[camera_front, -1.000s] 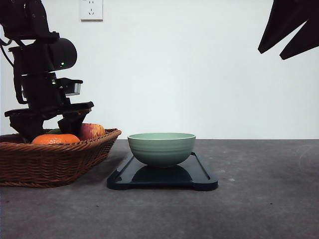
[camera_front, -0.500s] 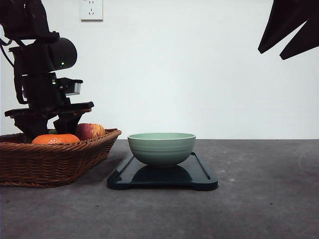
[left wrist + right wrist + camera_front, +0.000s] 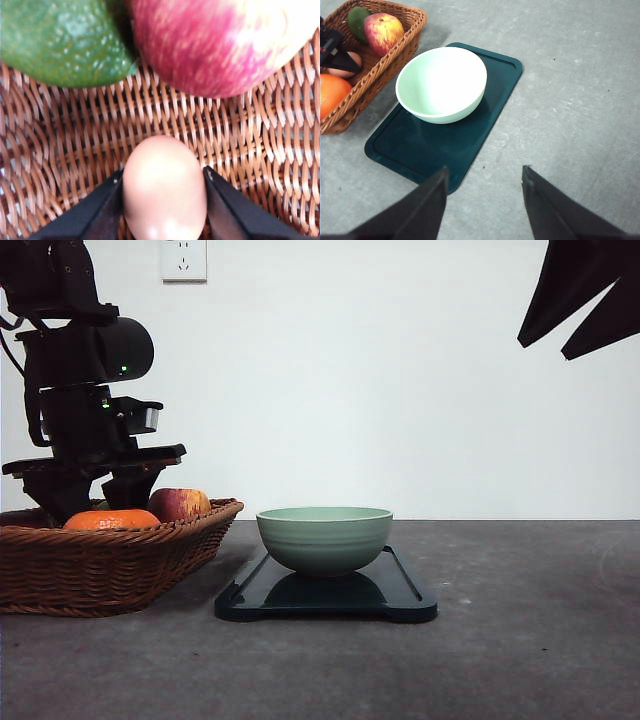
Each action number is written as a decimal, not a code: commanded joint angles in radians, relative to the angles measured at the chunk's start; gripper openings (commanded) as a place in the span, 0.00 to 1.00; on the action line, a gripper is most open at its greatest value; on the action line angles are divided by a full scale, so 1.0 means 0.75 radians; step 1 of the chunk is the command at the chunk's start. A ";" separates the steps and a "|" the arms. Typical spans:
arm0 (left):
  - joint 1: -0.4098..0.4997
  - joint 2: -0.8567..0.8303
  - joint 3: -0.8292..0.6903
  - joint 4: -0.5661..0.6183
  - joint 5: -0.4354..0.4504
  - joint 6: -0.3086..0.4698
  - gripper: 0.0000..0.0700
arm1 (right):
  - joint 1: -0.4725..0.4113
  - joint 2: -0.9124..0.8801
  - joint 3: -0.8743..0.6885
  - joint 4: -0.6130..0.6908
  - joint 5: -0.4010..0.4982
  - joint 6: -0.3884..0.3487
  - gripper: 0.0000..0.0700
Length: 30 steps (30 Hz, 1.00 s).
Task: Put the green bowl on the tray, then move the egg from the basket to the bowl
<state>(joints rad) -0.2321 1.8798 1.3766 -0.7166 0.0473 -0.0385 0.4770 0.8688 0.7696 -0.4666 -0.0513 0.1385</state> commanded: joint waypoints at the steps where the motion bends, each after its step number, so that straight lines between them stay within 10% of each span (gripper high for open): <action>1: -0.005 -0.013 0.027 -0.008 -0.006 -0.006 0.30 | 0.008 0.007 0.005 0.011 0.000 0.015 0.42; 17: -0.018 -0.405 0.027 -0.050 0.019 -0.008 0.30 | 0.008 0.007 0.005 -0.007 0.000 0.015 0.42; 30: -0.198 -0.494 0.027 0.295 0.226 -0.010 0.30 | 0.008 0.007 0.005 -0.007 0.000 0.014 0.42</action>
<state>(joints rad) -0.3694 1.4917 1.3762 -0.5239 0.2126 -0.0448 0.4770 0.8688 0.7696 -0.4797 -0.0513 0.1387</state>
